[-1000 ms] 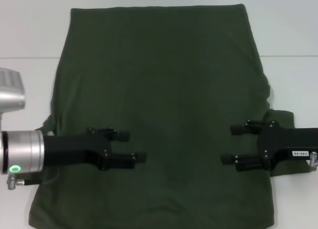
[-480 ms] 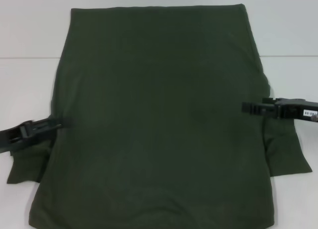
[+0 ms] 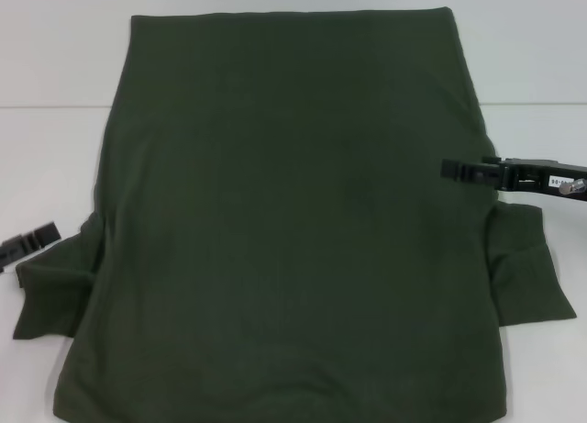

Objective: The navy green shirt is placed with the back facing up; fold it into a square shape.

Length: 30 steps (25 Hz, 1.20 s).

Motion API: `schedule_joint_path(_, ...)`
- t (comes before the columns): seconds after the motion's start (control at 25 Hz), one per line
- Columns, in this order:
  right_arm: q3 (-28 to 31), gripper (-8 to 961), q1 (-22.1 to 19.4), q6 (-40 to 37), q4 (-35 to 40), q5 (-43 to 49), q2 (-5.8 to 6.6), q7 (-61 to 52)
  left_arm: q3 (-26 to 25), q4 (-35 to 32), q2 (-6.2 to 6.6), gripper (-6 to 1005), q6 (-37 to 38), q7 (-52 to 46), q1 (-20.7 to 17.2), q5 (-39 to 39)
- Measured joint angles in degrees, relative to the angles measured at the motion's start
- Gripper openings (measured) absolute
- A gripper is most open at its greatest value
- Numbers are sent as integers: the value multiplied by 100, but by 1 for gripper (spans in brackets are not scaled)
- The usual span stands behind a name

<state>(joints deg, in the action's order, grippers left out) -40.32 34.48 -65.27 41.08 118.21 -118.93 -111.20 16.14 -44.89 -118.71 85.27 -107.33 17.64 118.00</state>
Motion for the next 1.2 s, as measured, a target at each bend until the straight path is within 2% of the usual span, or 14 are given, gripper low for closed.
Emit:
schedule_joint_path(0.16, 19, 941, 19, 32, -5, -25, -8, 0, -6, 210, -16, 877, -212, 488, -92, 17)
schedule_joint_path(0.4, 31, 940, 22, 67, -5, -44, -32, -1, -143, 303, -167, 877, -708, 1123, -176, 2)
schedule_joint_path(0.52, 32, 940, 18, 80, -7, -45, -42, -2, -214, 402, -201, 877, -899, 1272, -168, -1)
schedule_joint_path(1.2, 24, 939, -30, 155, -71, -43, -42, -7, -151, 736, -185, 877, -790, 1276, -138, 10)
